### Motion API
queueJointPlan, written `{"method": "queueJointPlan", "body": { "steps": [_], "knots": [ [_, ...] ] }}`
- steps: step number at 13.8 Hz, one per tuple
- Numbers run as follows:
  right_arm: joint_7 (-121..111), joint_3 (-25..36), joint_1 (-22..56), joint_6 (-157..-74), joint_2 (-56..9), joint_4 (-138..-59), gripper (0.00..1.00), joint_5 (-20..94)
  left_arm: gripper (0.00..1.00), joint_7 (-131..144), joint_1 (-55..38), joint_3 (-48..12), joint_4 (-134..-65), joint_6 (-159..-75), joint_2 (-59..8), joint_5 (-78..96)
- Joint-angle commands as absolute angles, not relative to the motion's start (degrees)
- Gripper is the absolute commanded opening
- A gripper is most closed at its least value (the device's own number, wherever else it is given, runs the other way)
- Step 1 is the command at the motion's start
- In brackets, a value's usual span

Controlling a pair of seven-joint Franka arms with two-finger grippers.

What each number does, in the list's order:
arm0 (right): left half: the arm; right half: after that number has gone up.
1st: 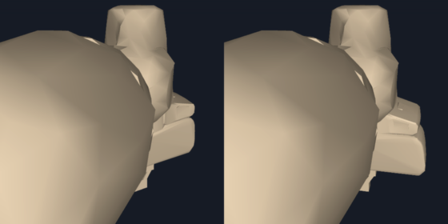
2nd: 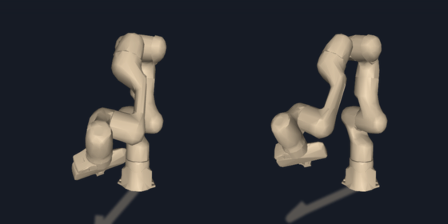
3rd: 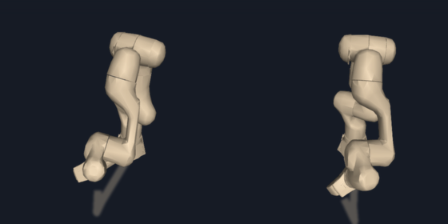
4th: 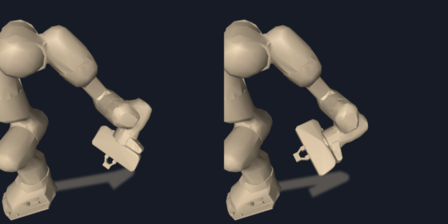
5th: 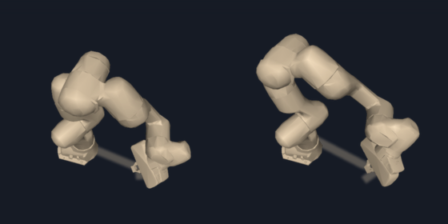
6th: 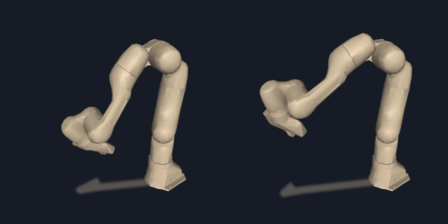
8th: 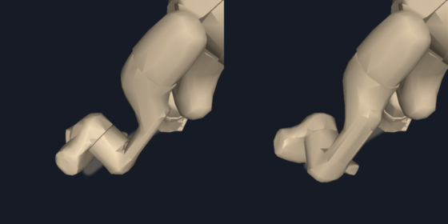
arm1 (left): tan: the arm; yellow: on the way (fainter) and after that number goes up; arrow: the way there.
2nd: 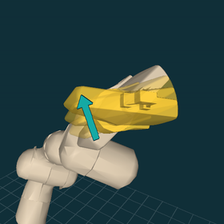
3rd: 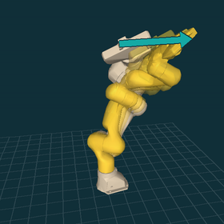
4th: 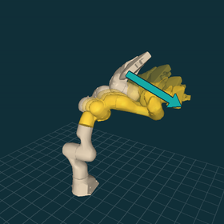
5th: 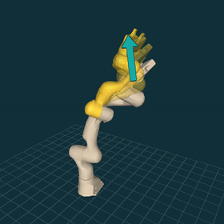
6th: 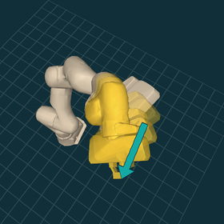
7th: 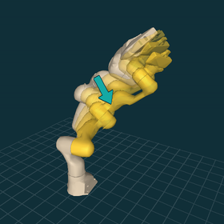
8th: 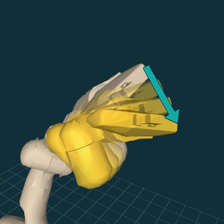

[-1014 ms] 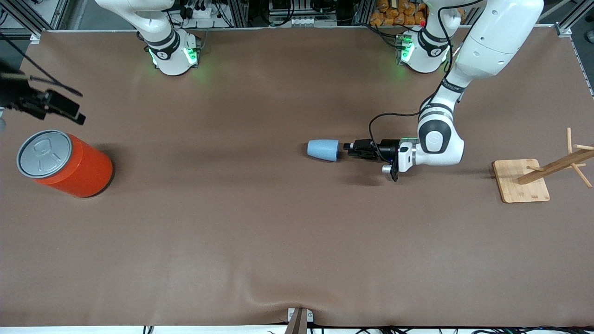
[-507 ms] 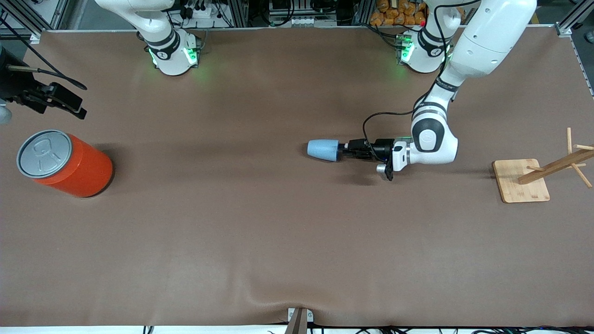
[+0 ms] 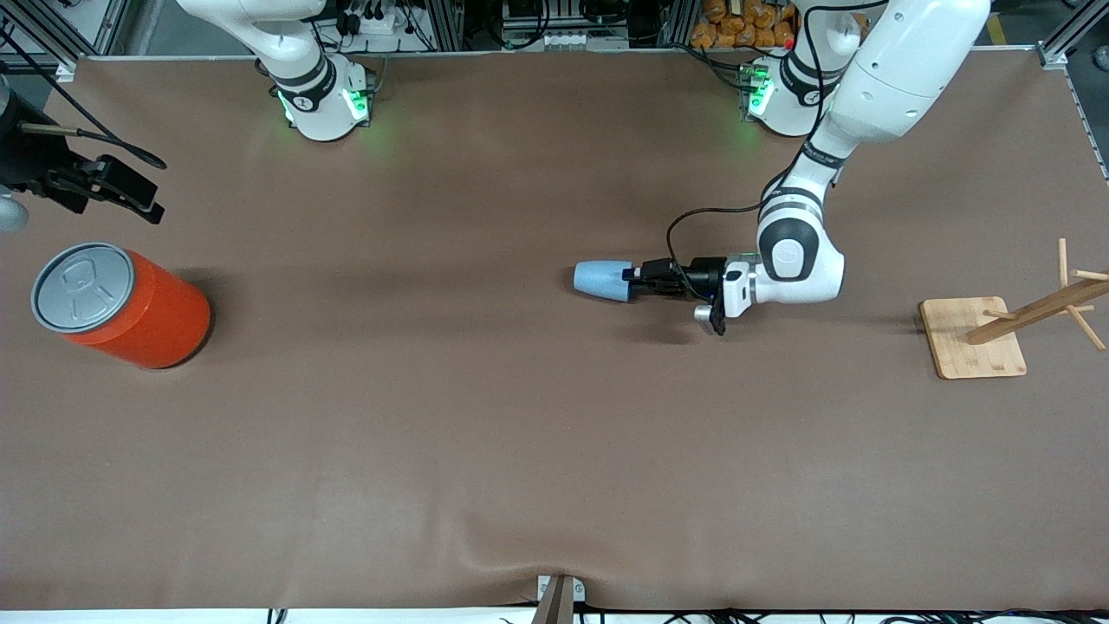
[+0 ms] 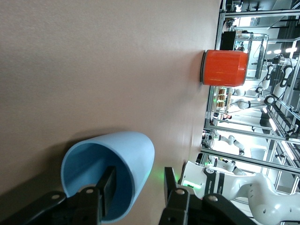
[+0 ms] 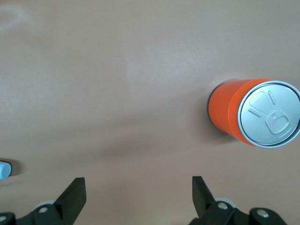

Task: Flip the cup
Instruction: 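Grasp the cup rim with the left gripper and pull it toward the stand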

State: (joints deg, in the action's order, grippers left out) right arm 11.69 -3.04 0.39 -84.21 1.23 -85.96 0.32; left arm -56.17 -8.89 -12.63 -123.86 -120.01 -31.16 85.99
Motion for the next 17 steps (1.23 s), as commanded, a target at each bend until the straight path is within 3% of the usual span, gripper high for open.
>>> {"method": "queueJointPlan", "body": {
  "steps": [1, 7, 9, 13, 17],
  "knots": [
    [8.79, -2.73, 0.35, -84.81, 2.20, -87.01, 1.00, -0.53, 0.46, -57.04, -9.49, -12.66, -124.01, -121.03, -31.20, 87.71],
    [3.78, -2.46, -0.18, -85.34, 2.02, -87.10, 1.00, -0.26, 0.38, -57.04, -10.20, -12.66, -124.01, -121.73, -31.82, 87.89],
    [3.78, -2.46, -0.18, -85.25, 2.02, -87.10, 1.00, -0.26, 0.32, -57.04, -10.20, -12.66, -124.01, -121.73, -31.90, 87.89],
    [3.78, -2.55, -0.79, -84.99, 1.93, -87.01, 1.00, -0.18, 0.02, -57.04, -10.72, -12.66, -123.84, -121.73, -31.82, 88.24],
    [3.78, -2.55, -0.79, -84.82, 1.93, -87.01, 1.00, 0.18, 0.00, -56.52, -10.72, -12.66, -123.23, -121.82, -31.38, 89.56]
  ]
}}
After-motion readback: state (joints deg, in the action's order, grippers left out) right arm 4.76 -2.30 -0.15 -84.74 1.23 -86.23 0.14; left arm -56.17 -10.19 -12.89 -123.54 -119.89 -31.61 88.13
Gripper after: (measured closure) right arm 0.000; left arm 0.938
